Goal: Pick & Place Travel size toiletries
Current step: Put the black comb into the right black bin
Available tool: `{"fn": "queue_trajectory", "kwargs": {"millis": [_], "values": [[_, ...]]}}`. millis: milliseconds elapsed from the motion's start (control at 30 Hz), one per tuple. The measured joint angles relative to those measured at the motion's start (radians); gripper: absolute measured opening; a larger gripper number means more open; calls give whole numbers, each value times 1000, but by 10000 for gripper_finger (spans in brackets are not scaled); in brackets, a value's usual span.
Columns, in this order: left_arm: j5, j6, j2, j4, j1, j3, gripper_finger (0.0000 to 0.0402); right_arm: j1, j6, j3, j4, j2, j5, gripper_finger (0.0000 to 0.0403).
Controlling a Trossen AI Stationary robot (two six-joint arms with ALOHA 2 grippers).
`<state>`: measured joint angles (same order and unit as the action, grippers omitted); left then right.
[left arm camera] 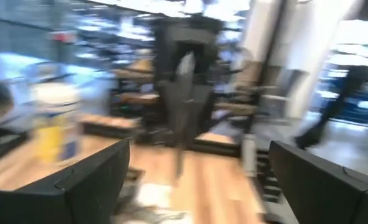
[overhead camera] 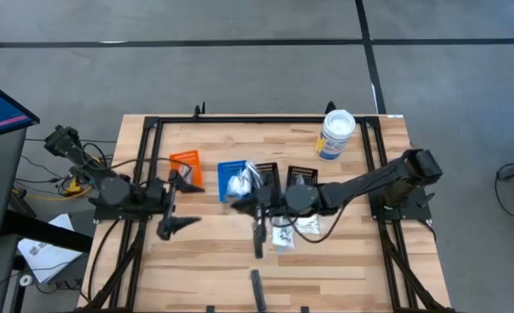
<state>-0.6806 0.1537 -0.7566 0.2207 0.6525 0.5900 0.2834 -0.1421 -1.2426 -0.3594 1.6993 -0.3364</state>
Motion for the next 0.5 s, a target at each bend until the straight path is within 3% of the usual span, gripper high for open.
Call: {"fn": "queue_trajectory", "kwargs": {"millis": [67, 200, 500], "values": [[-55, 5, 2, -18, -1, 0, 380, -11, -41, 66, 2, -51, -49, 0], [-55, 8, 3, -16, 0, 0, 377, -55, -168, 214, 7, -157, -135, 0], [-57, 15, 3, -14, 0, 0, 360, -180, -620, 494, 202, -325, -136, 0]]}}
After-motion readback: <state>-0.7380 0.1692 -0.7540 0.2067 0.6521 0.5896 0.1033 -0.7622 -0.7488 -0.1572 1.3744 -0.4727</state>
